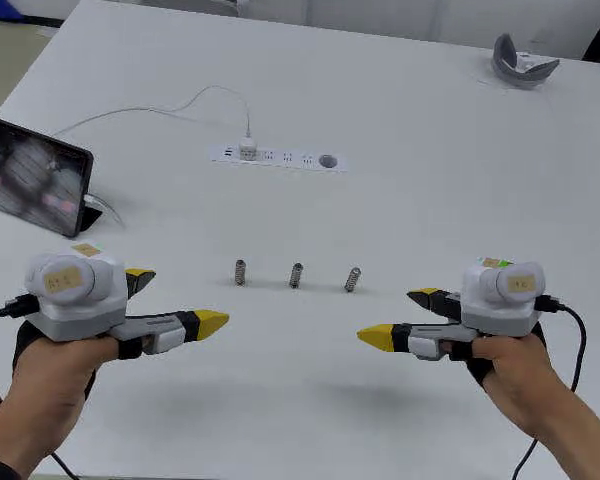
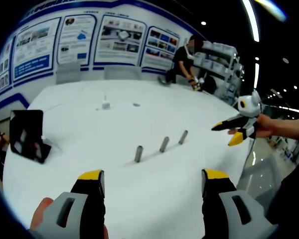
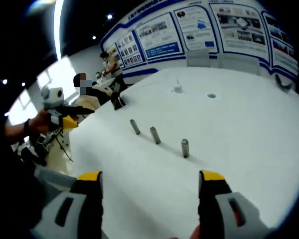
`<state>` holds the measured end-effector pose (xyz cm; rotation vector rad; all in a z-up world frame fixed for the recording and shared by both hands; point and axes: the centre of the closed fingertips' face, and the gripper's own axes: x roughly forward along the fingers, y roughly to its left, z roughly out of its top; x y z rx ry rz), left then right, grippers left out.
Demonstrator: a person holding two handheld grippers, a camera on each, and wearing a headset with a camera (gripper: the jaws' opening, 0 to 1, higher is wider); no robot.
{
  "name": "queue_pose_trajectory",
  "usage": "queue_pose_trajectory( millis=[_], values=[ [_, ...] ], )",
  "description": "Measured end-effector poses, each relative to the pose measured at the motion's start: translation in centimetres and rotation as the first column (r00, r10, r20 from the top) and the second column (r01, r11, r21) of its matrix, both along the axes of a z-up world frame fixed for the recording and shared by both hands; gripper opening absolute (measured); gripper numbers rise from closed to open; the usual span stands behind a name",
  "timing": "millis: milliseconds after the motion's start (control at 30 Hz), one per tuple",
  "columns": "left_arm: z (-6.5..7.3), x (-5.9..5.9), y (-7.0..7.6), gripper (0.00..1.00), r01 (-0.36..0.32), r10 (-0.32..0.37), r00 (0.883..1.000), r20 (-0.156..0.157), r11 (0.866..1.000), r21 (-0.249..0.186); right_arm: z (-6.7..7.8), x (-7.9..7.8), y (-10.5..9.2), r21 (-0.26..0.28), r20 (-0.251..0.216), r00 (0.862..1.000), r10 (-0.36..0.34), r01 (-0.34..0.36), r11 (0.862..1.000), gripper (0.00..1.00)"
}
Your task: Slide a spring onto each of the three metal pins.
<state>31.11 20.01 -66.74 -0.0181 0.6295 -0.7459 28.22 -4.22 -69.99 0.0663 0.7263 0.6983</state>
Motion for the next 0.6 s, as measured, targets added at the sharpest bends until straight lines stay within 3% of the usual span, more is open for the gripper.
queue_pose_trajectory(
  millis=[233,600],
  values=[
    [-0.23,-0.03,-0.17,0.82,0.010,-0.010,0.999,-0.038,1.000,-0.018,-0.03,-0.33,0.03,0.015,-0.002,1.000,-0.020,0.020,1.000,0.81],
    [-0.55,0.41,0.26,0.76,0.021,-0.022,0.999,-0.036,1.000,-0.018,0.03,-0.45,-0.32,0.024,-0.002,0.999,-0.035,0.036,0.999,0.82]
  ],
)
